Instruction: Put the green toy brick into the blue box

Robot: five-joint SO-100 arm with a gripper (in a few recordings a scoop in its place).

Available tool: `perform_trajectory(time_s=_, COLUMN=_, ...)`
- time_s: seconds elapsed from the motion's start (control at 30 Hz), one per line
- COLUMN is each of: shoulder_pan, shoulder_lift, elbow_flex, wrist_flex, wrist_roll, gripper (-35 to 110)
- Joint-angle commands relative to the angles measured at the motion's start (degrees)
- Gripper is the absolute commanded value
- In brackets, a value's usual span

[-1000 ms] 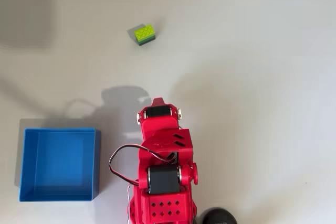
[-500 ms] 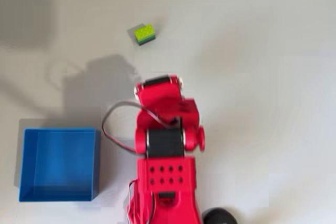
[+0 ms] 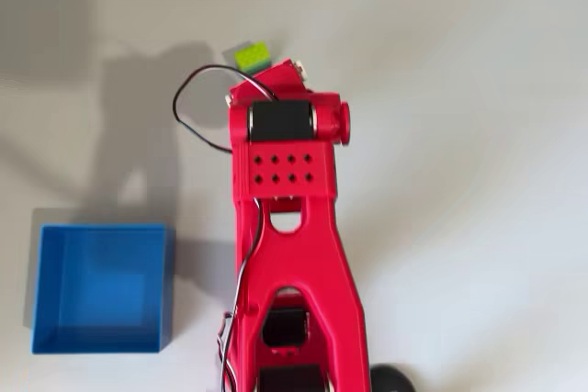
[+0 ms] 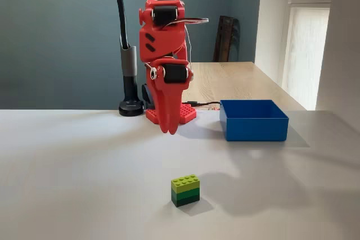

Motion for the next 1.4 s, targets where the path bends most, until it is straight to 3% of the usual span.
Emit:
perform_trajectory(time_s=0.0, shoulder_pan=-0.35, shoulder_lift=-2.02, elbow_flex=-8.79, wrist_flex=1.49, wrist_roll=-1.67, gripper=27)
perform_trajectory(time_s=0.57, shoulder_pan=-3.60, shoulder_lift=-23.38, elbow_flex=-34.01, wrist_flex=13.27, wrist_roll=1.58, gripper=23)
perform_trajectory(time_s=1.37, shoulder_pan=-6.68, shoulder_lift=-47.99, elbow_flex=-54.93, wrist_flex=15.91, wrist_roll=3.16, gripper=22)
